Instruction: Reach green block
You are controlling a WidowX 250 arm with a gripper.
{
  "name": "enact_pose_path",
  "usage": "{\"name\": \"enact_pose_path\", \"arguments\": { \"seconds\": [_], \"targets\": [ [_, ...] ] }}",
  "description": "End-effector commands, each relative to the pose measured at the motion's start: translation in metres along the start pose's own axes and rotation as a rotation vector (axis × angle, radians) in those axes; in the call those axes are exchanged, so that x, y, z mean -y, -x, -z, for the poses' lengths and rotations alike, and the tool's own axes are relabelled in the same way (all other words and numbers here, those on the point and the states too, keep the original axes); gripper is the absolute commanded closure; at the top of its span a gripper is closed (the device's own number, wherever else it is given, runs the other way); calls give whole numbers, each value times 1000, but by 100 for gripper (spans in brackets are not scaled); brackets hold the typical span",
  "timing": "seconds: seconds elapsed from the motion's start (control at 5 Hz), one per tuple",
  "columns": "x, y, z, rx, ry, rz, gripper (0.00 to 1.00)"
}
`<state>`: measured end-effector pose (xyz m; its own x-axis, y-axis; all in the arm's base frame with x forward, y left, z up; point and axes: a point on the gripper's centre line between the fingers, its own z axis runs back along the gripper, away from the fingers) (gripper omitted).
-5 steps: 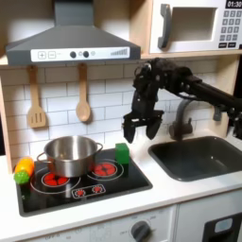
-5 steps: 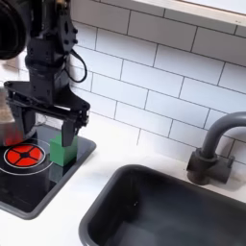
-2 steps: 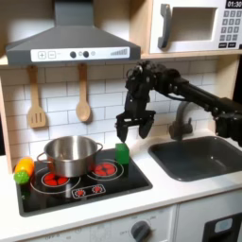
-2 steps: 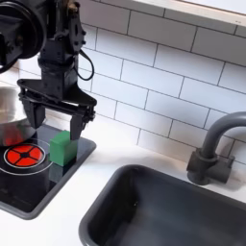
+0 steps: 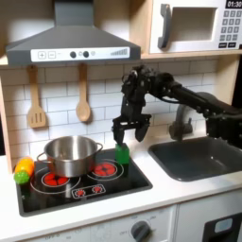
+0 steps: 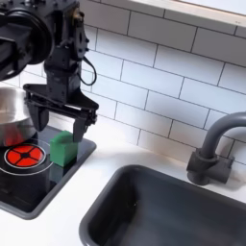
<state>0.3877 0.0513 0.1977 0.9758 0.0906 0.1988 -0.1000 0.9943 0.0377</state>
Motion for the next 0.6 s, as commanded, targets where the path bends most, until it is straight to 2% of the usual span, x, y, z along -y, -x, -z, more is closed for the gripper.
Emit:
{"name": "enact_pose_path", "arguments": {
  "seconds": [0.0, 0.2, 0.4],
  "targets": [
    [-5, -8, 16, -26, 3, 3, 0],
    [-9, -10, 24, -42, -2, 0, 0],
    [-9, -10, 31, -56, 8, 10, 0]
  ]
}}
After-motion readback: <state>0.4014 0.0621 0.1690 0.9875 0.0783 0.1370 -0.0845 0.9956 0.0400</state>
